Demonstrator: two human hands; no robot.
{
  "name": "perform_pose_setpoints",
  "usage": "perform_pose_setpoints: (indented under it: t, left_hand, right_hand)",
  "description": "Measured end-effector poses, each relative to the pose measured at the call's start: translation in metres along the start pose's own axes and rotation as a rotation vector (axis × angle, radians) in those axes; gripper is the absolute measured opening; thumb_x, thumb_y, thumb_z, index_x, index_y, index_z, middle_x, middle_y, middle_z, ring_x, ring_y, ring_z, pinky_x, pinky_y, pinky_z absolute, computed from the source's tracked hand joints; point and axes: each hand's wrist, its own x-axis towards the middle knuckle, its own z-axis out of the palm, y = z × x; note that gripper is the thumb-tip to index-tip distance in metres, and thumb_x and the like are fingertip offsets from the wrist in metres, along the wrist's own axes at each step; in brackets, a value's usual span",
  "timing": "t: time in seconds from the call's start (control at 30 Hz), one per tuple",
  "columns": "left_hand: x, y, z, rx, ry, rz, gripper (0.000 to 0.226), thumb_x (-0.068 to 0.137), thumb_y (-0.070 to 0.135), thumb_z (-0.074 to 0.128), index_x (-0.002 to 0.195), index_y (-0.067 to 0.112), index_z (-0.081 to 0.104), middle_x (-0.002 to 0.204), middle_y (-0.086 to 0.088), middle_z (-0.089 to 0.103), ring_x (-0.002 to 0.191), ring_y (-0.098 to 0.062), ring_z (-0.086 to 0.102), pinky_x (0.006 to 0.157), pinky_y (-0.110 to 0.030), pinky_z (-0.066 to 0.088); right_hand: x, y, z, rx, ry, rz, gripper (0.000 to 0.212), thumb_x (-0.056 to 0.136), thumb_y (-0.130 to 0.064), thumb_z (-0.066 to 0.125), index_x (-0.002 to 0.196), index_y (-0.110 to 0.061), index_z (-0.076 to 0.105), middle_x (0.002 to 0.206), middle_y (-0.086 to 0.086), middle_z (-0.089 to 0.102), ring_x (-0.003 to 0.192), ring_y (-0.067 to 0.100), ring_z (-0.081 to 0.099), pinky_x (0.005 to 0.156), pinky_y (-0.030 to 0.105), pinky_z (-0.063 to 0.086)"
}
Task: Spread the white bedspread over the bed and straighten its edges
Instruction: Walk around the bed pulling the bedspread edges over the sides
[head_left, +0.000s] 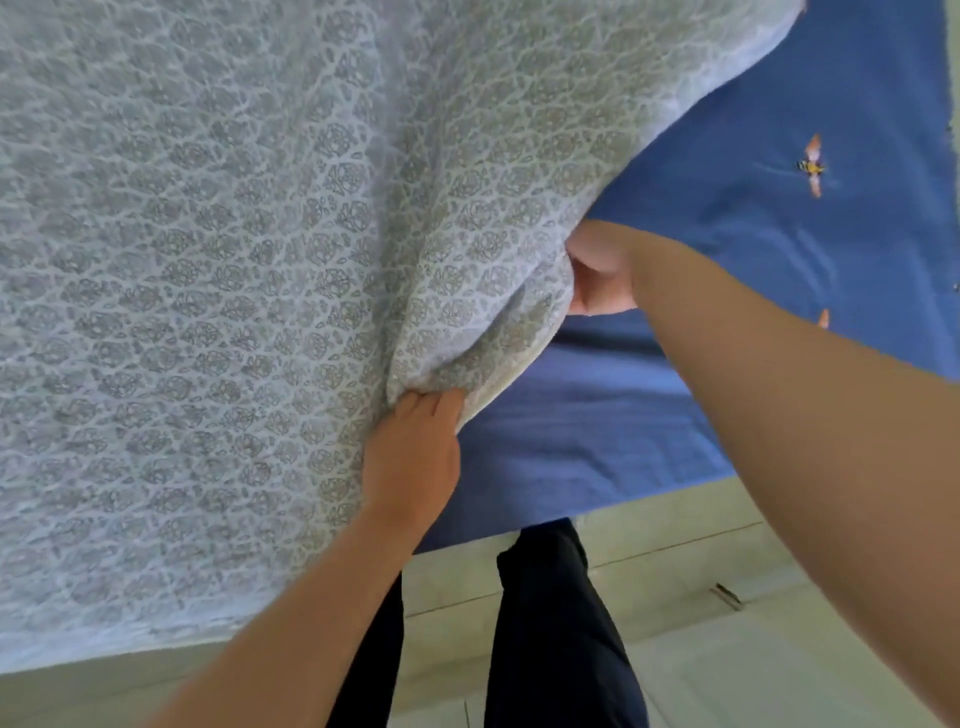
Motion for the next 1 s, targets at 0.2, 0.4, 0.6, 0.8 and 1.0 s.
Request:
perform_pose_setpoints:
  t: [0.2, 0.4, 0.6, 0.8, 1.0]
  left_hand:
    - [-0.011, 0.014, 0.013, 0.144, 0.024, -0.097, 0.037, 0.055, -0.005, 0.073, 0.084, 0.014, 0.061, 0.076, 0.0, 0.064, 0.078, -0.029, 0.062, 0.058, -0.034, 0.042]
    - [-0.029, 0.052, 0.043, 0.037, 0.109, -0.347, 0.036, 0.054, -0.007, 0.069, 0.079, 0.016, 0.055, 0.083, -0.003, 0.059, 0.088, -0.03, 0.051, 0.069, -0.039, 0.041]
    - [-0.062, 0.12, 0.076, -0.048, 0.089, -0.542, 0.04, 0.059, -0.007, 0.066, 0.088, 0.019, 0.055, 0.091, -0.002, 0.051, 0.087, -0.027, 0.043, 0.075, -0.034, 0.035]
    - [-0.091, 0.173, 0.099, -0.238, 0.074, -0.823, 0.03, 0.077, 0.004, 0.062, 0.1, 0.019, 0.05, 0.106, -0.005, 0.045, 0.092, -0.025, 0.045, 0.084, -0.039, 0.041]
    - [-0.096, 0.213, 0.124, -0.704, 0.017, -0.995, 0.018, 0.088, 0.022, 0.059, 0.102, 0.022, 0.049, 0.094, 0.004, 0.056, 0.097, -0.021, 0.055, 0.082, -0.043, 0.05]
  right_hand:
    - [-0.018, 0.029, -0.032, 0.191, 0.166, -0.183, 0.013, 0.094, -0.029, 0.059, 0.089, -0.019, 0.065, 0.089, -0.004, 0.07, 0.086, 0.01, 0.063, 0.078, 0.025, 0.054]
    - [-0.045, 0.095, -0.103, -0.269, 0.418, -0.312, 0.028, 0.091, -0.021, 0.064, 0.071, -0.015, 0.045, 0.077, 0.003, 0.062, 0.072, 0.014, 0.063, 0.063, 0.023, 0.057]
    - [-0.072, 0.162, -0.166, -0.619, 0.41, -0.269, 0.034, 0.093, -0.032, 0.059, 0.071, -0.016, 0.038, 0.068, 0.006, 0.062, 0.061, 0.014, 0.064, 0.067, 0.034, 0.051]
    - [-0.083, 0.229, -0.19, -0.623, 0.397, -0.113, 0.022, 0.091, -0.027, 0.06, 0.086, -0.007, 0.052, 0.067, 0.003, 0.063, 0.057, 0.013, 0.059, 0.062, 0.032, 0.051]
    - [-0.083, 0.218, -0.195, -0.617, 0.373, -0.156, 0.021, 0.084, -0.024, 0.07, 0.072, -0.011, 0.057, 0.065, 0.001, 0.069, 0.052, 0.011, 0.058, 0.049, 0.019, 0.046]
